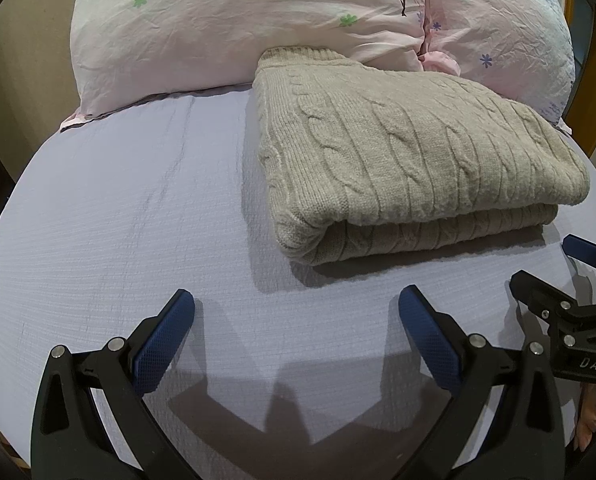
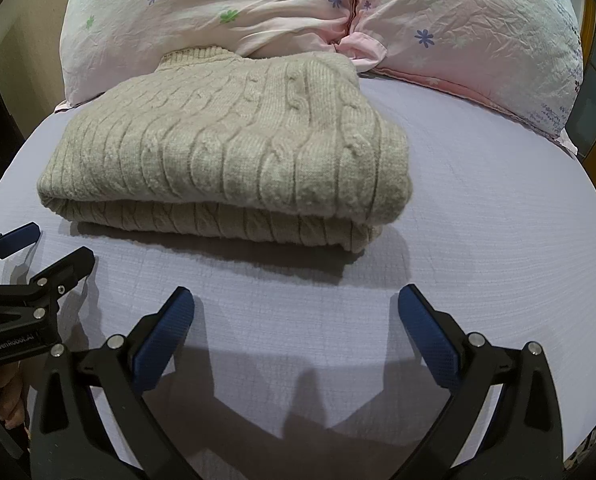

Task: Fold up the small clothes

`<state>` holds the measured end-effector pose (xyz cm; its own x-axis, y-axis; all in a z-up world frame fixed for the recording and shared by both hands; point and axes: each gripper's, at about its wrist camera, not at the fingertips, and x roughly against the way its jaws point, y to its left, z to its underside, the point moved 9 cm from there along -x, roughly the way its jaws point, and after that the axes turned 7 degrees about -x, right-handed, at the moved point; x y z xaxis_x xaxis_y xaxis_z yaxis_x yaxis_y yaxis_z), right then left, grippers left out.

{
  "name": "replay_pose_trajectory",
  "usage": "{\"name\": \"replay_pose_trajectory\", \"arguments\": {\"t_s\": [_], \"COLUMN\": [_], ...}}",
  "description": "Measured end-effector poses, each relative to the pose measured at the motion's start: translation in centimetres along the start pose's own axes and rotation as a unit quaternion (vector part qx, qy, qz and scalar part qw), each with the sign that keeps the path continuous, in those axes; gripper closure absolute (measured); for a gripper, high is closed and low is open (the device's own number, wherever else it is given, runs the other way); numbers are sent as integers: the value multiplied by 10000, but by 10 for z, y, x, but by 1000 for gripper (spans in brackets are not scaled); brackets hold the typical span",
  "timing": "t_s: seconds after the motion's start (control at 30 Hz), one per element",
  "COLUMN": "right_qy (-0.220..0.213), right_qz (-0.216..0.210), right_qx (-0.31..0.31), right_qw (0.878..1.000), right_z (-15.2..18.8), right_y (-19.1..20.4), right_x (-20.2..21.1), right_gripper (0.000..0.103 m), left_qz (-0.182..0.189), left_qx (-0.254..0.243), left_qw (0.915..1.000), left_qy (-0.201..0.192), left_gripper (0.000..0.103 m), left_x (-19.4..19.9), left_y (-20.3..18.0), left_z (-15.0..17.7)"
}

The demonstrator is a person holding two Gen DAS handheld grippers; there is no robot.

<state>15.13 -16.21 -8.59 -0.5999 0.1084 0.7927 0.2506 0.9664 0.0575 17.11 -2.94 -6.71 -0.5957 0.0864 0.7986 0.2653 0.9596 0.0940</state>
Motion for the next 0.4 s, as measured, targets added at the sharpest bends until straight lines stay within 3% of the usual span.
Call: {"name": "replay_pose_trajectory", "arguments": {"t_s": [0.4], "right_qy": [-2], "right_qz": [2], "right_qx": [-3], "right_qw": [10000], "right_z": [0], "right_y": [0], "right_x": [0], "right_gripper": [2], "left_qz": [-1], "left_qx": [0], "left_qw": [10000], "left_qy": [-2], "left_gripper": [1], "left_x": [0], "left_y": [0], "left_z": [0]}}
